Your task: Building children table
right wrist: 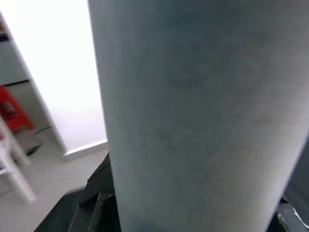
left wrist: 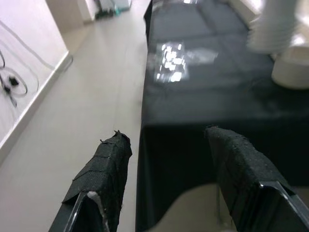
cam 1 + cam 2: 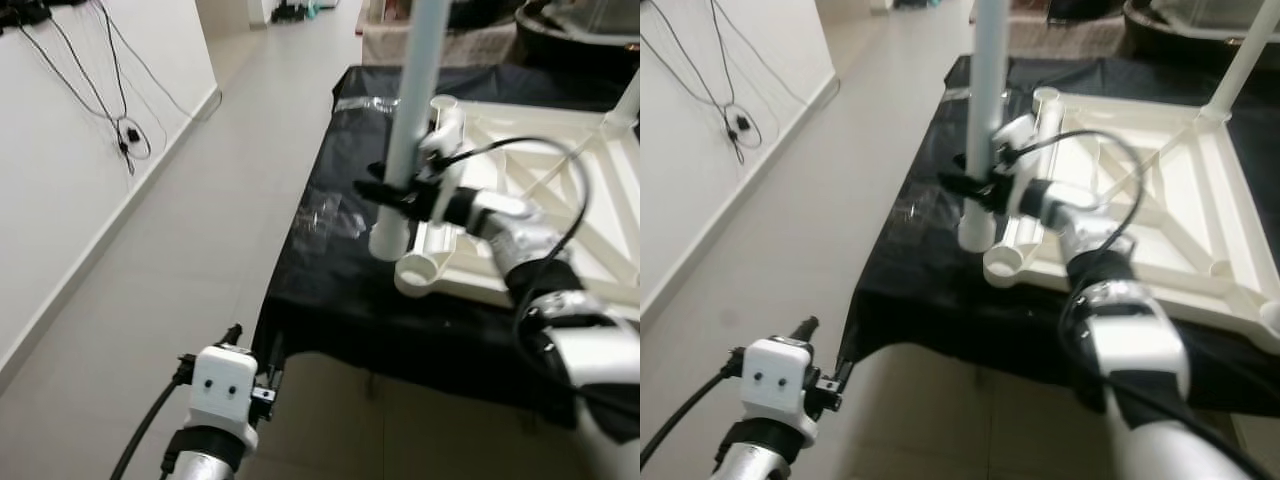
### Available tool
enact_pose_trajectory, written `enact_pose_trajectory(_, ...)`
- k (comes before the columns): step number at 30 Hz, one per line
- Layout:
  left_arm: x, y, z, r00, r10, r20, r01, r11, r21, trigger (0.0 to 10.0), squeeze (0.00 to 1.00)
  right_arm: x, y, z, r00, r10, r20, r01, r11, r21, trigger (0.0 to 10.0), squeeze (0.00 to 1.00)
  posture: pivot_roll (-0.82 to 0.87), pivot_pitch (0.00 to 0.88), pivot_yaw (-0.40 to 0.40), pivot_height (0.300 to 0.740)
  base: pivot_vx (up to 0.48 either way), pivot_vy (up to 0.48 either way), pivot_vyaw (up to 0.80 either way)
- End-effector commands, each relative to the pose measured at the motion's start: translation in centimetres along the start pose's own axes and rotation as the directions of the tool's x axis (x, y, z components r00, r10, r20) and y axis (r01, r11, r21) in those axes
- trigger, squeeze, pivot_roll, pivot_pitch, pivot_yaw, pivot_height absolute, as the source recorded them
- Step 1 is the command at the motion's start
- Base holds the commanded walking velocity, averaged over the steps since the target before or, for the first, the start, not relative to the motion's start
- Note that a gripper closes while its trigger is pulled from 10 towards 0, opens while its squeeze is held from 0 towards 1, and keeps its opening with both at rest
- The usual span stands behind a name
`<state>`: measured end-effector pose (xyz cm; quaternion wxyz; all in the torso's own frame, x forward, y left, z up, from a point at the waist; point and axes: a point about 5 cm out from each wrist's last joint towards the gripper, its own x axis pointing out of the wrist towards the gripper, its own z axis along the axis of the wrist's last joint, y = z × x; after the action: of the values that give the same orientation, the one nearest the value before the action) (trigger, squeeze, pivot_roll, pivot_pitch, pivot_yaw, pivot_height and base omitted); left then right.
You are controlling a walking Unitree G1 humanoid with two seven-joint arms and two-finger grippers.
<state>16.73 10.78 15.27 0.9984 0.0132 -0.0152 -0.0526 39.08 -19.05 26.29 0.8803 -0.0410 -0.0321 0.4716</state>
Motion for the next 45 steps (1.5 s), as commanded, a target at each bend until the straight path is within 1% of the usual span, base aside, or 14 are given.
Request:
enact_pose_trajectory(1,-0.7,-1.2,0.0,0.999,-0.030,-0.029,0.029,0.999,-0.039,10.0,0.00,-0.2,0.1,0.3,0.998,0.052,0.026,-0.053,0.998,0.035,10.0,0.00,0.04,0.242,0.051,0.740,0.000,0.000,0.00)
enact_pose_trajectory(8,-0.7,-1.3,-0.1,0.999,-0.040,-0.033,0.039,0.999,-0.032,10.0,0.00,-1.6,-0.7,2.1,0.989,0.049,0.141,-0.061,0.995,0.084,10.0,0.00,0.03,0.231,0.054,0.740,0.000,0.000,0.00)
enact_pose_trajectory(16,-0.4,-1.2,0.1,0.999,-0.041,-0.029,0.040,0.999,-0.022,10.0,0.00,-3.0,-0.7,0.9,0.991,0.124,0.056,-0.128,0.988,0.083,10.0,0.00,0.03,0.213,0.050,0.740,0.000,0.000,0.00)
enact_pose_trajectory(28,-0.5,-1.1,0.4,0.999,-0.042,-0.025,0.041,0.999,-0.009,10.0,0.00,-3.0,-0.5,-0.3,0.994,0.107,0.015,-0.107,0.993,0.052,10.0,0.00,0.04,0.203,0.054,0.740,0.000,0.000,0.00)
enact_pose_trajectory(31,-0.5,-1.2,0.4,0.999,-0.046,-0.025,0.046,0.999,-0.009,10.0,0.00,-2.4,-0.5,-0.9,0.999,0.051,-0.018,-0.051,0.999,0.007,10.0,0.00,0.04,0.204,0.058,0.740,0.000,0.000,0.00)
enact_pose_trajectory(33,-0.3,-1.2,0.4,0.999,-0.049,-0.022,0.049,0.999,-0.008,10.0,0.00,-1.6,-1.0,-0.2,0.997,-0.072,0.008,0.072,0.997,-0.023,10.0,0.00,0.04,0.188,0.051,0.740,0.000,0.000,0.00)
enact_pose_trajectory(35,-0.3,-1.2,0.4,0.999,-0.049,-0.022,0.049,0.999,-0.008,10.0,0.00,-1.6,-1.0,-0.2,0.997,-0.072,0.008,0.072,0.997,-0.023,10.0,0.00,0.04,0.188,0.051,0.740,0.000,0.000,0.00)
enact_pose_trajectory(36,-0.2,-1.2,0.4,0.999,-0.048,-0.019,0.048,0.999,-0.008,10.0,0.00,-1.3,-1.5,1.0,0.986,-0.148,0.074,0.150,0.989,-0.020,10.0,0.00,0.03,0.177,0.049,0.740,0.000,0.000,0.00)
enact_pose_trajectory(37,-0.2,-1.2,0.4,0.999,-0.048,-0.019,0.048,0.999,-0.008,10.0,0.00,-1.3,-1.5,1.0,0.986,-0.148,0.074,0.150,0.989,-0.020,10.0,0.00,0.03,0.177,0.049,0.740,0.000,0.000,0.00)
enact_pose_trajectory(38,0.2,-1.2,0.4,0.999,-0.044,-0.010,0.044,0.999,-0.005,10.0,0.00,-1.2,-2.4,4.5,0.928,-0.257,0.272,0.249,0.966,0.063,10.0,0.00,0.03,0.158,0.046,0.740,0.000,0.000,0.00)
enact_pose_trajectory(39,0.2,-1.2,0.4,0.999,-0.044,-0.010,0.044,0.999,-0.005,10.0,0.00,-1.2,-2.4,4.5,0.928,-0.257,0.272,0.249,0.966,0.063,10.0,0.00,0.03,0.158,0.046,0.740,0.000,0.000,0.00)
enact_pose_trajectory(41,0.6,-1.0,0.5,1.000,-0.029,-0.001,0.029,1.000,0.000,10.0,0.00,-1.2,-2.5,7.3,0.872,-0.263,0.413,0.239,0.965,0.110,10.0,0.00,0.02,0.148,0.043,0.740,0.000,0.000,0.00)
enact_pose_trajectory(43,0.6,-1.0,0.5,1.000,-0.029,-0.001,0.029,1.000,0.000,10.0,0.00,-1.2,-2.5,7.3,0.872,-0.263,0.413,0.239,0.965,0.110,10.0,0.00,0.02,0.148,0.043,0.740,0.000,0.000,0.00)
enact_pose_trajectory(45,1.0,-0.8,0.5,1.000,-0.006,0.010,0.006,1.000,-0.006,10.0,0.00,-1.0,-2.4,8.7,0.841,-0.245,0.483,0.214,0.969,0.119,10.0,0.00,0.01,0.126,0.037,0.740,0.000,0.000,0.00)
